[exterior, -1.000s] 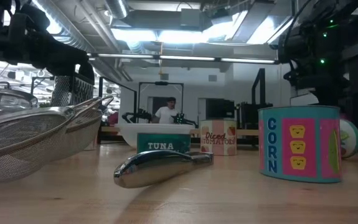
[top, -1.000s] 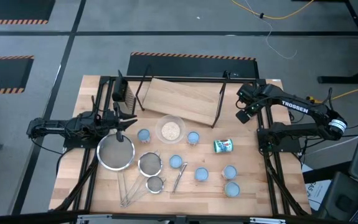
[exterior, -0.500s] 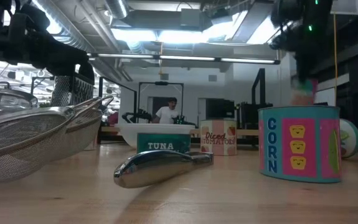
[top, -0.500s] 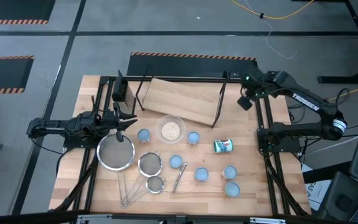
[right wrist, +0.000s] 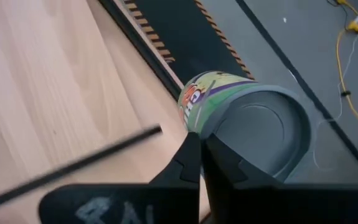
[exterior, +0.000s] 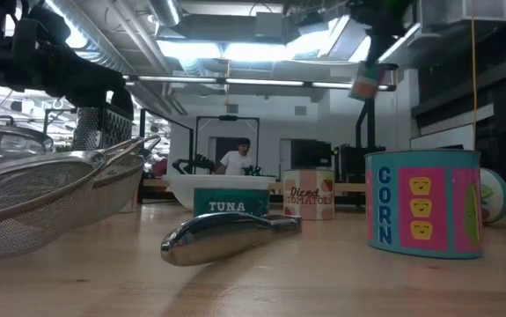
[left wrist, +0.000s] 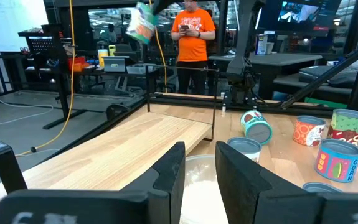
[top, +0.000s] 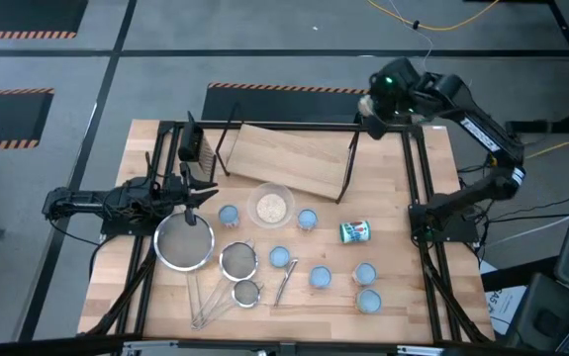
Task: Pick and place cans onto a shelf
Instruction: Put the canned chicken soup on the shelf
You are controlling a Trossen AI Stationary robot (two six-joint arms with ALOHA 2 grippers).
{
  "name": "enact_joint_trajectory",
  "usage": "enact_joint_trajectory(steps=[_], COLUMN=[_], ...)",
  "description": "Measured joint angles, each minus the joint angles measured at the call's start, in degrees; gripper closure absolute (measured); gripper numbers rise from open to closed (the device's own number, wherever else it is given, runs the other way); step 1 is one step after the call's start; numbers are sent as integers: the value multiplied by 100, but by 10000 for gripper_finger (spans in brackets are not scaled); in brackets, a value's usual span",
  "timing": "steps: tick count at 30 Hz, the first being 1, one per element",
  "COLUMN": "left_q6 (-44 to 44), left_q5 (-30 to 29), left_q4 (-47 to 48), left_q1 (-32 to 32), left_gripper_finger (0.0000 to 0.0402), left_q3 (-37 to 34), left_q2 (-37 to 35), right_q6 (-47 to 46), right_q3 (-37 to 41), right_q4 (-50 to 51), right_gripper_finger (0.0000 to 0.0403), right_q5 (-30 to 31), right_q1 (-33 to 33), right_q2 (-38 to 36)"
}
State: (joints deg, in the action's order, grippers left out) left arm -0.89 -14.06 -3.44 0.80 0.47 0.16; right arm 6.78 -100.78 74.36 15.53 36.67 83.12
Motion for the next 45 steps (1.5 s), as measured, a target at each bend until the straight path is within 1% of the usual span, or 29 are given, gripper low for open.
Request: enact_joint_trajectory(steps=[4, 8, 13, 16, 18, 21, 26, 35, 45], left_q6=[0, 0, 0, -2, 0, 0, -1, -2, -4], left_q5=[2, 2, 2, 2, 2, 2, 2, 2, 4], left_q4=[-1, 0, 0, 0, 0, 0, 0, 2, 2], left_q1=[-1, -1, 0, -2, -1, -2, 0, 0, -1], left_gripper_finger=[319, 319, 319, 319, 319, 319, 319, 319, 319], left_q3=[-1, 0, -2, -2, 0, -2, 0, -1, -1], left_q2=[-1, -1, 0, -2, -2, -1, -2, -2, -2], right_q6=[240, 270, 309, 404, 413, 371, 244, -66, -371], right_q3=[-671, -1069, -1155, -1156, -1155, -1155, -1157, -1139, -1133], right_q4=[185, 377, 463, 551, 559, 609, 790, 774, 778], right_gripper_finger=[396, 395, 394, 394, 394, 394, 394, 393, 393], right_q5=[-4, -13, -38, -308, -521, -640, -655, -810, -813], right_q1=[-195, -422, -667, -760, -801, -805, -795, -848, -919], right_q2=[683, 1278, 1812, 2060, 2193, 2371, 2632, 3073, 3155])
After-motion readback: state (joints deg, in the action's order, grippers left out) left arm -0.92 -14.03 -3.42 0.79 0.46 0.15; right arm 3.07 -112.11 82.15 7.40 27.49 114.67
